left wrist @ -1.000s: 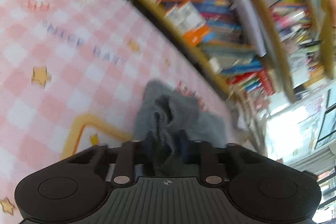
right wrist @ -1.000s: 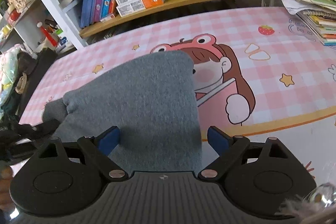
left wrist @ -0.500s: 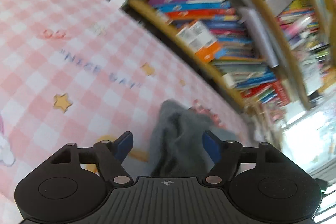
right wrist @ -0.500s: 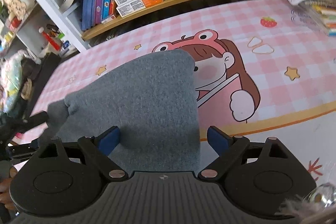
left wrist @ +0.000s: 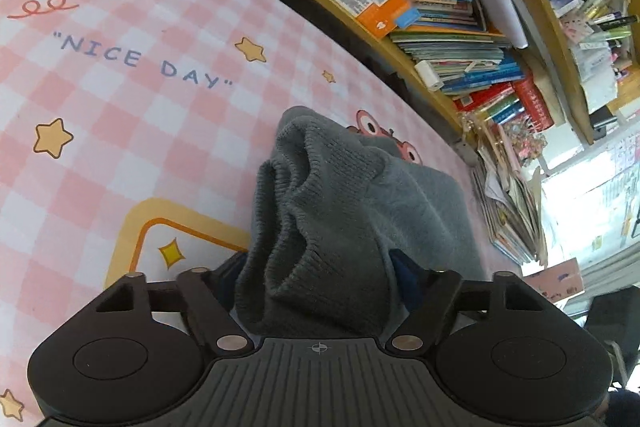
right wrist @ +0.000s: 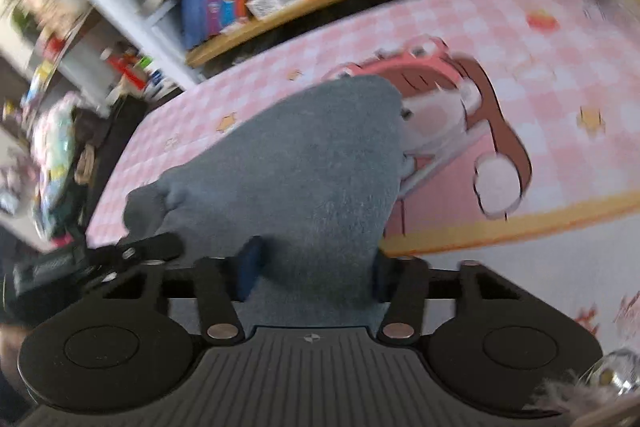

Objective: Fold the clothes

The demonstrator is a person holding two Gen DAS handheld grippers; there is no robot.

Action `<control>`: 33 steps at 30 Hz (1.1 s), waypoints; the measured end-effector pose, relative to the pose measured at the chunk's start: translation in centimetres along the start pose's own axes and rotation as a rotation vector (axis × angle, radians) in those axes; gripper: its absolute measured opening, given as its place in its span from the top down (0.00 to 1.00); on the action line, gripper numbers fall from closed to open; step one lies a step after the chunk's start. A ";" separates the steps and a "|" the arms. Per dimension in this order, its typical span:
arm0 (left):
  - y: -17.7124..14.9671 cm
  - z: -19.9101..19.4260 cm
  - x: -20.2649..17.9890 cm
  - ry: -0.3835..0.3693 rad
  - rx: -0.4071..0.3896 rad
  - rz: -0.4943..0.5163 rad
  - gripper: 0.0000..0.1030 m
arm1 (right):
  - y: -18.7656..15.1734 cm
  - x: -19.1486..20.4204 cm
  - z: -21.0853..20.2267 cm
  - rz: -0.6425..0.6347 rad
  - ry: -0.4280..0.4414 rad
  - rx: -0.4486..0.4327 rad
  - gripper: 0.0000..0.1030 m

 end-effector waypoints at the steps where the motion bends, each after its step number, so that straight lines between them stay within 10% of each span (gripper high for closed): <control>1: 0.0 0.0 0.0 0.005 0.002 0.005 0.38 | -0.1 0.5 -0.2 -0.039 -0.006 -0.005 0.64; 15: 0.5 1.6 0.7 -0.053 0.067 -0.050 0.33 | 0.4 -2.2 2.0 0.146 0.033 0.074 0.36; 22: 0.5 0.9 -0.8 -0.015 0.053 0.025 0.43 | 0.0 0.6 0.8 -0.028 -0.002 0.045 0.64; 33: 0.4 1.4 0.1 -0.044 0.095 -0.026 0.34 | 0.1 -1.2 1.4 0.060 -0.005 0.070 0.46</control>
Point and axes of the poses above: each gripper's, at about its wrist camera, not at the fingertips, and z roughly the way its jaws point, x to its left, y to its top, the point moved 4 cm from there along z, roughly the way its jaws point, and after that the axes turned 7 degrees about z, right-handed, at the moved point
